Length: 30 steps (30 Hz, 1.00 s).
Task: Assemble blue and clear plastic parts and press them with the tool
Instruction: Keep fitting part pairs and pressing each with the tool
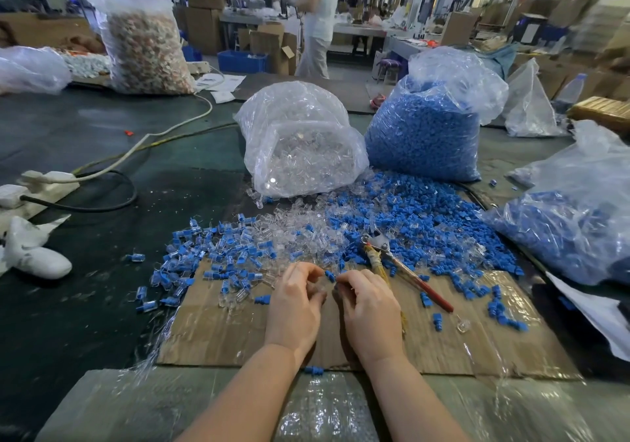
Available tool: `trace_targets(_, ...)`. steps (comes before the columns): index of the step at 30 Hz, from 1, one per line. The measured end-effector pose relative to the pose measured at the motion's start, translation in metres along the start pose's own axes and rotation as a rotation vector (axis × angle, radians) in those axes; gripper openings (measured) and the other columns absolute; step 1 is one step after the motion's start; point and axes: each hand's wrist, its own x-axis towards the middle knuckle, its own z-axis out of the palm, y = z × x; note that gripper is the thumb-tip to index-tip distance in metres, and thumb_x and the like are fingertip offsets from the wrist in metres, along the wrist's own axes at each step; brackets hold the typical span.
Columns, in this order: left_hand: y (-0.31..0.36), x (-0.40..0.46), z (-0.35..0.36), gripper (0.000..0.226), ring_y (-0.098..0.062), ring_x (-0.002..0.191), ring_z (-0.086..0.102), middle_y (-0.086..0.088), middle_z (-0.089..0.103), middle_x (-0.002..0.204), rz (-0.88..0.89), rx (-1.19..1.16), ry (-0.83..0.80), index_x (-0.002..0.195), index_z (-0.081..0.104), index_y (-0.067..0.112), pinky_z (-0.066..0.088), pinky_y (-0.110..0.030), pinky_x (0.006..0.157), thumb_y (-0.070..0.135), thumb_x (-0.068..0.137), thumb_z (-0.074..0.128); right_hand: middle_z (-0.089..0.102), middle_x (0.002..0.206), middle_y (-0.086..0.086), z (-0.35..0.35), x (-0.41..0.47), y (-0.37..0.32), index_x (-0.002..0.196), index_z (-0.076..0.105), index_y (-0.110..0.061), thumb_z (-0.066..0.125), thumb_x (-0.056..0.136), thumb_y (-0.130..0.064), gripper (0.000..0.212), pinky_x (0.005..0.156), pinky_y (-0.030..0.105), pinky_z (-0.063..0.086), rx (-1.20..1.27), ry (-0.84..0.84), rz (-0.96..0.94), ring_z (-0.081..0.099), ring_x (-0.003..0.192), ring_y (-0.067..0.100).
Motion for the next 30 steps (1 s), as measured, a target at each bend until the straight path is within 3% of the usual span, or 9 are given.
trace_targets(6,0.0001,-0.0006,-0.001,0.031,-0.006,0.083,0.054,0.01,0.056,0.093,0.061,0.029,-0.024,0.111,0.061,0.02,0.046,-0.018,0.08,0.005,0.084,0.063,0.066,0.081,0.0,-0.0002,-0.001,-0.002,0.083,0.068,-0.012,0.066,0.081,-0.007,0.006,0.069,0.026,0.042,-0.01,-0.003,-0.045,0.058,0.079,0.02)
trace_targets(9,0.0006,-0.0009,-0.0018,0.031,0.0,0.082,0.053,0.012,0.054,0.094,0.084,0.025,-0.043,0.113,0.064,0.018,0.041,-0.006,0.08,0.006,0.085,0.064,0.067,0.08,-0.001,-0.0004,-0.0012,-0.0017,0.084,0.069,-0.012,0.067,0.08,-0.004,0.009,0.07,0.025,0.042,-0.001,0.003,-0.049,0.059,0.079,0.019)
trace_targets(11,0.0018,-0.0012,-0.0021,0.026,0.001,0.079,0.053,0.01,0.056,0.092,0.066,-0.022,-0.038,0.109,0.066,0.016,0.041,-0.003,0.076,0.009,0.084,0.066,0.068,0.08,-0.001,-0.0003,-0.0008,-0.0016,0.084,0.07,-0.012,0.068,0.077,-0.002,0.012,0.07,0.025,0.043,0.007,0.017,-0.05,0.061,0.078,0.019)
trace_targets(15,0.0028,-0.0008,-0.0037,0.009,-0.003,0.08,0.057,0.008,0.062,0.087,-0.019,-0.089,-0.014,0.089,0.066,0.021,0.045,-0.009,0.074,0.013,0.085,0.064,0.068,0.08,-0.001,0.0,-0.001,-0.0013,0.084,0.07,-0.013,0.067,0.081,-0.006,0.008,0.069,0.023,0.041,0.017,0.016,-0.039,0.061,0.077,0.018)
trace_targets(17,0.0019,-0.001,-0.0041,0.01,-0.005,0.081,0.057,0.007,0.063,0.086,-0.034,-0.077,-0.008,0.087,0.065,0.021,0.046,-0.013,0.075,0.012,0.085,0.064,0.069,0.081,-0.002,0.0003,-0.0009,-0.0001,0.086,0.069,-0.013,0.065,0.084,-0.009,0.006,0.069,0.021,0.039,0.03,0.019,-0.023,0.061,0.078,0.017)
trace_targets(21,0.0014,-0.0003,-0.0041,0.019,-0.005,0.086,0.057,0.01,0.056,0.092,-0.045,-0.096,0.022,0.102,0.068,0.017,0.047,-0.016,0.082,0.007,0.087,0.06,0.068,0.083,-0.003,-0.0008,-0.0001,0.0007,0.088,0.066,-0.014,0.06,0.089,-0.015,0.006,0.07,0.023,0.042,0.094,0.009,0.026,0.06,0.079,0.015)
trace_targets(24,0.0015,0.0005,-0.0048,0.018,-0.003,0.078,0.059,0.013,0.053,0.089,-0.091,-0.18,0.026,0.094,0.067,0.019,0.05,-0.013,0.075,0.004,0.087,0.059,0.067,0.08,-0.004,-0.0032,-0.0003,-0.0002,0.086,0.065,-0.014,0.062,0.088,-0.015,0.004,0.07,0.027,0.046,0.173,0.026,0.036,0.06,0.077,0.014)
trace_targets(30,0.001,0.0004,-0.0058,0.034,-0.006,0.073,0.064,0.007,0.063,0.085,-0.13,-0.274,-0.047,0.078,0.058,0.034,0.055,-0.021,0.072,0.001,0.087,0.058,0.064,0.081,-0.006,-0.004,-0.0004,-0.0008,0.086,0.062,-0.016,0.061,0.089,-0.02,0.005,0.071,0.025,0.044,0.189,-0.007,0.025,0.057,0.078,0.011)
